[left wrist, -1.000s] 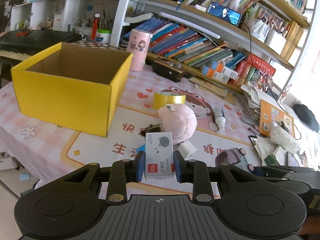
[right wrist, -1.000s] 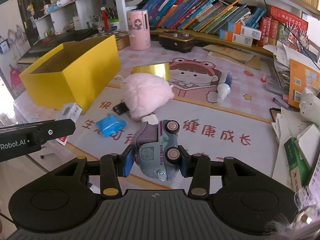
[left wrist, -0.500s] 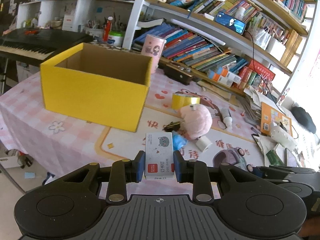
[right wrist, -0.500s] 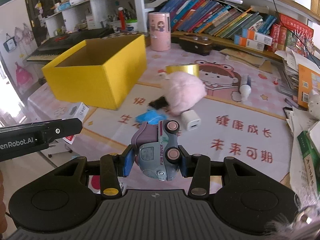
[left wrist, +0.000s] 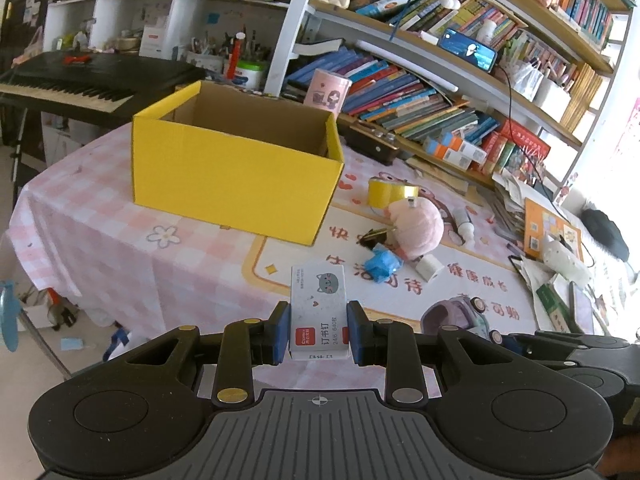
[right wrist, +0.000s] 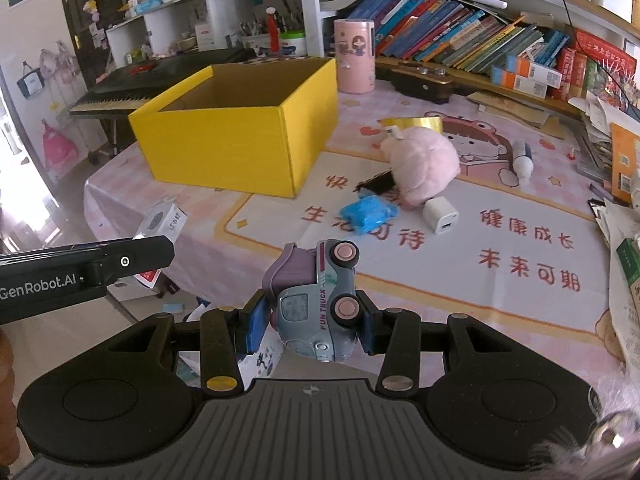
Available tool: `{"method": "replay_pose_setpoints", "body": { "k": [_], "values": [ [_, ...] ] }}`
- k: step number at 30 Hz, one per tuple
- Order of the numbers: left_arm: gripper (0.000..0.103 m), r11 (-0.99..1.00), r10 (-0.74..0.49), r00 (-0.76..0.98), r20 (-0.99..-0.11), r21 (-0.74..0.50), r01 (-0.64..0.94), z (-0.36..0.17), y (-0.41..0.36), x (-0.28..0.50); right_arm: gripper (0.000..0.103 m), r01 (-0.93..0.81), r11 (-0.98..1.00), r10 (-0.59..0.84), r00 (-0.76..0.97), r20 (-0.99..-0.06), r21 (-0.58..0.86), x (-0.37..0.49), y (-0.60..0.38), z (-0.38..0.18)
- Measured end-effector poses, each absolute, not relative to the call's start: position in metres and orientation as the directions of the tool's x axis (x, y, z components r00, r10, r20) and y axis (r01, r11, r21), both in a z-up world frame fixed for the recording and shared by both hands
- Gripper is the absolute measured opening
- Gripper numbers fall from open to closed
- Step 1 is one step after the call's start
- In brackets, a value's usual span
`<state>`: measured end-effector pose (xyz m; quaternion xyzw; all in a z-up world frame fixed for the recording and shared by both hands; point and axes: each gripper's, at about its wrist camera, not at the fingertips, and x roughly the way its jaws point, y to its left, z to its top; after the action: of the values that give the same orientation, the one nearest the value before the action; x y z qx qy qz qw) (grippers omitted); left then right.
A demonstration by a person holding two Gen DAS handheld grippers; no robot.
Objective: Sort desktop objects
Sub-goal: 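Lift and carry the white box and grey truck toward the yellow cardboard box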
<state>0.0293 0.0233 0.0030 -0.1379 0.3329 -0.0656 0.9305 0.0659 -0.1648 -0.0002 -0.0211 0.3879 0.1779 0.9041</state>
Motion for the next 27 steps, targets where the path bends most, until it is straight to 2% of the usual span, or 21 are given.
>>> {"method": "replay_pose_setpoints", "body": {
  "k": [27],
  "values": [
    [0.028,0.956,-0.223,0.781,-0.584,-0.287,0.058,0.005,0.058,0.006,0.041,-0.327,0.939,0.306,0.653,-0.693,0.107,0.035,-0.125,0.000]
  ]
}}
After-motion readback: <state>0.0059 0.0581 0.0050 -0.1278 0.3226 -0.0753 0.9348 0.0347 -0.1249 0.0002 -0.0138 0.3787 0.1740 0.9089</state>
